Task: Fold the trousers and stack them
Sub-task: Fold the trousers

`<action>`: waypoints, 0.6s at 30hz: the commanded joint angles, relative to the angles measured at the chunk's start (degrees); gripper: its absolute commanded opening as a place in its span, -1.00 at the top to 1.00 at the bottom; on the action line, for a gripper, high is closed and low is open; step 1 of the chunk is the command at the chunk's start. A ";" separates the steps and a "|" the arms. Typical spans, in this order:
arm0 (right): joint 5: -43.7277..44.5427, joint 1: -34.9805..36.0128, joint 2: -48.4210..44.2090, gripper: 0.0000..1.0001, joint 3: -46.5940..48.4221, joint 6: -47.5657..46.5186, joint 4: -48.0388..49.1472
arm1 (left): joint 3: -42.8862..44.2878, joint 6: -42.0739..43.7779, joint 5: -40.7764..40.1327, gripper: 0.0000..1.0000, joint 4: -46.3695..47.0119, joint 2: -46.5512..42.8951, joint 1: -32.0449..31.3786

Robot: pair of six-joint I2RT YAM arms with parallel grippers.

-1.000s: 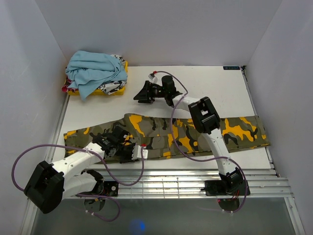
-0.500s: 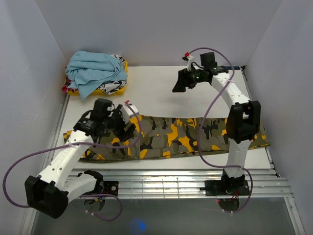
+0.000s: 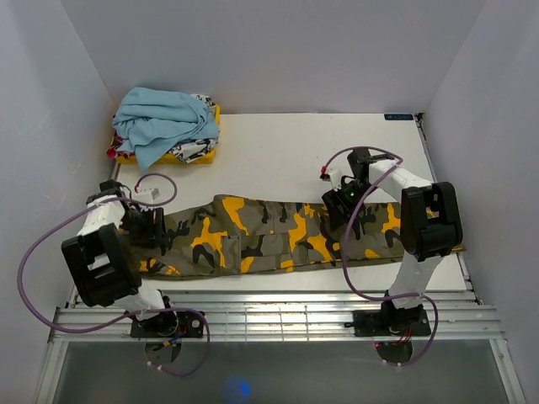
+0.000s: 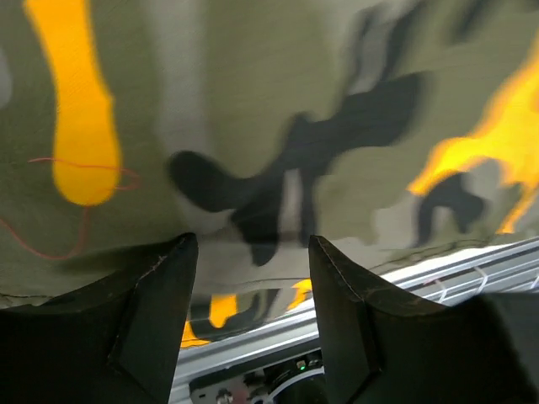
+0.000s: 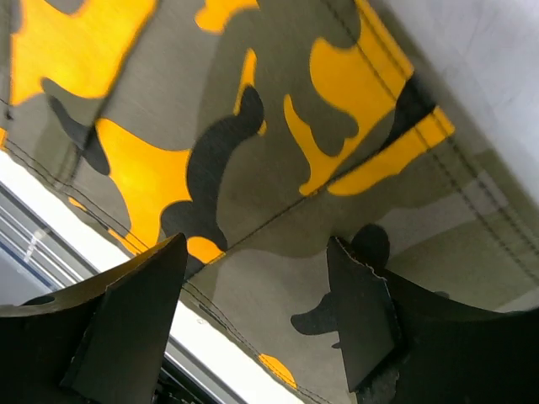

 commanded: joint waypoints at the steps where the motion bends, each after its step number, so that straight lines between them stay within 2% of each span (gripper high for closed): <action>1: 2.33 -0.45 0.91 -0.45 -2.62 -0.67 0.34 | -2.12 1.74 -5.38 -0.32 2.02 6.40 4.12; 3: 1.54 -0.45 1.53 -0.45 -3.95 0.21 1.30 | -0.46 1.74 -6.61 -0.31 7.55 10.11 4.56; 5: 0.57 -0.53 2.67 -0.46 -4.74 1.88 3.24 | 3.48 1.13 -7.23 -0.28 9.93 18.35 4.56; 9: 0.30 -0.53 5.05 -0.49 -3.08 4.51 6.75 | 21.38 0.60 -8.02 -0.19 9.77 31.55 4.39; 11: 0.48 -0.53 6.10 -0.50 -1.42 5.74 7.81 | 26.16 0.60 -8.38 -0.18 9.24 35.24 4.30; 13: 0.04 -0.53 5.58 -0.50 1.66 6.36 7.73 | 30.72 1.21 -7.94 -0.20 8.36 35.79 4.21; 18: -1.80 -1.93 -0.74 -0.58 7.46 6.98 3.27 | 32.07 3.32 -6.53 -0.37 8.53 29.92 4.21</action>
